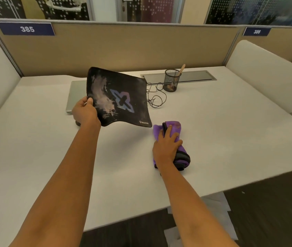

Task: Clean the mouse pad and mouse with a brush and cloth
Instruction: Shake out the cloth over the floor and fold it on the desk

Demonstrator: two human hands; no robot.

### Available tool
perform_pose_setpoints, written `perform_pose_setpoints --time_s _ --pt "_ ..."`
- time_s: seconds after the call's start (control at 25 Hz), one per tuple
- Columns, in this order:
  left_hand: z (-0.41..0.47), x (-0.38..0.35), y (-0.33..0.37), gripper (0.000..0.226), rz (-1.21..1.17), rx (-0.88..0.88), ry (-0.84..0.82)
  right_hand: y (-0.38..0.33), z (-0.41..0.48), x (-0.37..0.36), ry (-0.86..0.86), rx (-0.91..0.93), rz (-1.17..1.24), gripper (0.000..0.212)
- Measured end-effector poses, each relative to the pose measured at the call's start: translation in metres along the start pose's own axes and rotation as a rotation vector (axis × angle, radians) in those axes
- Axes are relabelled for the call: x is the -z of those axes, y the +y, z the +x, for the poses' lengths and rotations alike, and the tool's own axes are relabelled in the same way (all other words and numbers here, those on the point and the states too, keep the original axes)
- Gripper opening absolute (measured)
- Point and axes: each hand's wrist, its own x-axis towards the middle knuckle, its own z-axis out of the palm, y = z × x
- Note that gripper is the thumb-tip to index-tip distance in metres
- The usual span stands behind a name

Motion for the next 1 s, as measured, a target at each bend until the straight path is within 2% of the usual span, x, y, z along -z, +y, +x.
perform_pose_setpoints --time_s 0.32,0.6,0.68,0.8,0.88,1.0 --pt "-0.049 0.013 -0.062 0.026 -0.037 0.149 0.098 0.083 -0.032 -0.007 0.010 -0.118 -0.044 0.055" --pt "-0.068 0.023 -0.097 0.038 0.389 0.115 0.066 0.152 -0.066 -0.011 0.018 -0.237 -0.074 0.057" --pt "-0.077 0.024 -0.104 0.045 0.535 0.071 0.004 0.172 -0.077 -0.010 0.015 -0.277 -0.081 0.058" --pt "-0.094 0.026 -0.115 0.049 0.719 -0.112 -0.068 0.208 -0.101 -0.009 0.006 -0.351 -0.083 0.057" --pt "-0.108 0.027 -0.122 0.044 0.763 -0.225 -0.130 0.231 -0.115 -0.011 -0.009 -0.394 -0.080 0.055" --pt "-0.134 0.029 -0.132 0.040 0.769 -0.297 -0.233 0.258 -0.124 -0.005 -0.059 -0.478 0.010 0.046"
